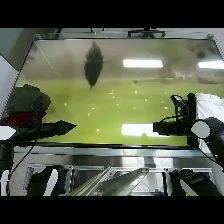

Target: Fold the shirts.

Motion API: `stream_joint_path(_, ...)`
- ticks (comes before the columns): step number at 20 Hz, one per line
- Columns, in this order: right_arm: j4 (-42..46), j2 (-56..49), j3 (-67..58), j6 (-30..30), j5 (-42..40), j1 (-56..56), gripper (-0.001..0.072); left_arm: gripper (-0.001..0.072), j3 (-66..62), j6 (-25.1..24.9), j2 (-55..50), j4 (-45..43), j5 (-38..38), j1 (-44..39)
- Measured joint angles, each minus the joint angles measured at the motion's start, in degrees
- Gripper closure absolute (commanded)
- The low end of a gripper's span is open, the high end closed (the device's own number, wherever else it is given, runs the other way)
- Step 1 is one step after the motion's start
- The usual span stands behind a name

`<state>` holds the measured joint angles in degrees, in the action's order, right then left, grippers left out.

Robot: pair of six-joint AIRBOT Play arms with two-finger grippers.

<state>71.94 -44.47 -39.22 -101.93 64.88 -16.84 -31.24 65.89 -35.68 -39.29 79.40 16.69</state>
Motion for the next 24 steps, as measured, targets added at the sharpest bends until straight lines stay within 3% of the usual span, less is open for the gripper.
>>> stream_joint_path(14,0.0,0.0,0.0,0.0,0.0,0.0,0.0688,0.0686,0.0,0.0,0.0,-0.2,-1.4,0.0)
stream_joint_path(15,0.0,0.0,0.0,0.0,0.0,0.0,0.0688,0.0429,0.0,0.0,0.0,-0.2,-1.8,0.0)
stream_joint_path(16,0.0,0.0,0.0,0.0,0.0,0.0,0.0688,0.0049,-0.1,-0.1,0.0,-0.2,-2.2,0.0)
stream_joint_path(17,0.0,0.0,0.0,0.0,0.0,0.0,0.0688,-0.0007,-0.4,-0.1,0.0,-0.4,-2.8,0.0)
stream_joint_path(20,0.0,0.0,0.0,0.0,0.0,0.0,0.0688,-0.0006,-3.7,-0.1,-0.6,-4.2,-5.1,0.1)
stream_joint_path(24,0.0,0.0,0.0,0.0,0.0,0.0,0.0688,-0.0006,-13.5,4.0,-5.9,-19.3,-9.2,0.1)
